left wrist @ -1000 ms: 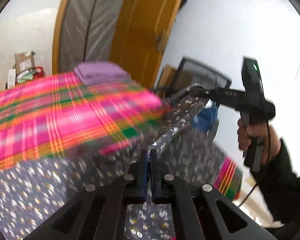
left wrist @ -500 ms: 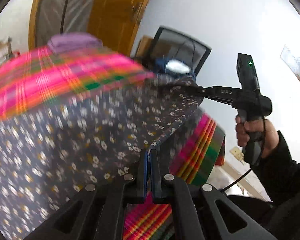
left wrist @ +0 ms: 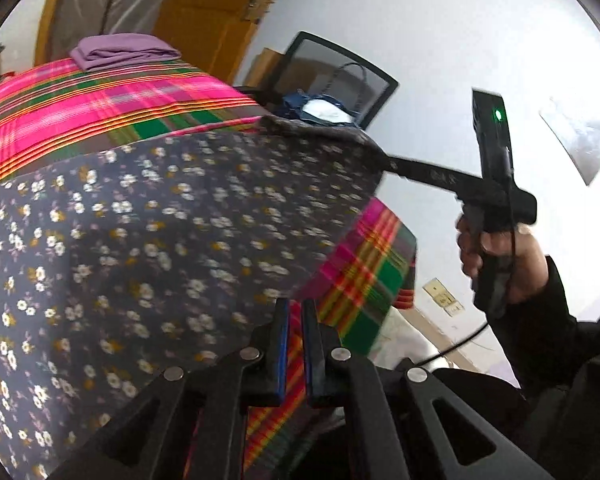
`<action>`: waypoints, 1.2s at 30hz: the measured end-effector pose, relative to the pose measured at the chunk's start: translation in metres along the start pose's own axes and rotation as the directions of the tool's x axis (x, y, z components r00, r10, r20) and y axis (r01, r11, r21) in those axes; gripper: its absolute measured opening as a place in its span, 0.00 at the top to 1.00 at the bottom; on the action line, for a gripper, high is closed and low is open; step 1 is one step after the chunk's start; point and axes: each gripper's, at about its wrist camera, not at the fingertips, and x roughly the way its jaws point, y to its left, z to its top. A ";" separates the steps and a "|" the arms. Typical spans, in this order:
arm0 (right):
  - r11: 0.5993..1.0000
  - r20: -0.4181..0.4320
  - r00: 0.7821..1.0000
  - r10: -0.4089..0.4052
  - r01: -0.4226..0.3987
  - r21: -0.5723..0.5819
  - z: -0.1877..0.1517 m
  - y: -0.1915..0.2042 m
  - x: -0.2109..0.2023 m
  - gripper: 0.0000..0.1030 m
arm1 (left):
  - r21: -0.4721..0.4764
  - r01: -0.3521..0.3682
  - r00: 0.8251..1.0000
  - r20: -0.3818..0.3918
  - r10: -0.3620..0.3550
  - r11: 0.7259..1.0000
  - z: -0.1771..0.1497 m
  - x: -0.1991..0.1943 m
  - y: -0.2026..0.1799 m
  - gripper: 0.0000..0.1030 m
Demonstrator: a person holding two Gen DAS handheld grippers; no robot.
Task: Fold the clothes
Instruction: 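Release the strip and lift the right gripper away from the garment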
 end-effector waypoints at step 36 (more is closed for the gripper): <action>0.951 -0.105 0.994 -0.036 0.002 -0.310 0.036 0.066 0.067 0.63 | -0.160 -0.081 0.988 0.119 0.101 0.984 0.004 -0.035 0.048 0.96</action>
